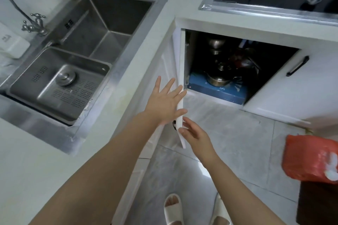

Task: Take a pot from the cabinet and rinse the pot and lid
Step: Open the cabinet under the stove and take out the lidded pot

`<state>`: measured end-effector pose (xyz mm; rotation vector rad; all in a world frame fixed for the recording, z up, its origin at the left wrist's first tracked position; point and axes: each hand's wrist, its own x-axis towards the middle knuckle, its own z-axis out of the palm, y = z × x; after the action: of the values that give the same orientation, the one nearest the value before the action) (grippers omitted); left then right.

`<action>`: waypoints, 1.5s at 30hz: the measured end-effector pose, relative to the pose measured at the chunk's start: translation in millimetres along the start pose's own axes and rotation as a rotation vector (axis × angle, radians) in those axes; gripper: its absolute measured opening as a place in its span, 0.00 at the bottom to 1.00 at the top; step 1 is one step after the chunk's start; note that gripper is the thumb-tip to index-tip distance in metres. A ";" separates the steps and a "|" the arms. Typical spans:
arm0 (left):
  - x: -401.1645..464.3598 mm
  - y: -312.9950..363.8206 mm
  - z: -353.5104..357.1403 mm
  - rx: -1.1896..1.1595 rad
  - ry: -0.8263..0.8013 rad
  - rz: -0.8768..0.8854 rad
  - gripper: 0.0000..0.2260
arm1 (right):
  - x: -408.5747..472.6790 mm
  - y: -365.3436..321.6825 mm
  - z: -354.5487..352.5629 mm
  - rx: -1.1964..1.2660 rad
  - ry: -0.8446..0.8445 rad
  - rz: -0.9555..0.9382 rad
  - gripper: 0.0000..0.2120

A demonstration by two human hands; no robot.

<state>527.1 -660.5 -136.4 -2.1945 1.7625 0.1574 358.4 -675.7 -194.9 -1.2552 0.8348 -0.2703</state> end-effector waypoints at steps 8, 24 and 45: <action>-11.1 -44.4 3.8 0.159 0.035 -0.036 0.30 | 15.2 -15.2 38.7 -0.034 -0.092 0.088 0.22; -16.1 -51.8 4.1 0.335 0.073 -0.106 0.21 | 38.6 -20.9 18.1 -0.273 0.085 0.075 0.25; 85.7 122.3 37.5 -0.567 -0.156 -0.280 0.17 | 70.0 -8.2 -199.3 -0.830 0.050 0.104 0.24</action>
<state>433.1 -751.3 -217.8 -2.6936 1.4238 0.8234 272.1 -865.6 -229.6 -1.9677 1.1009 0.1576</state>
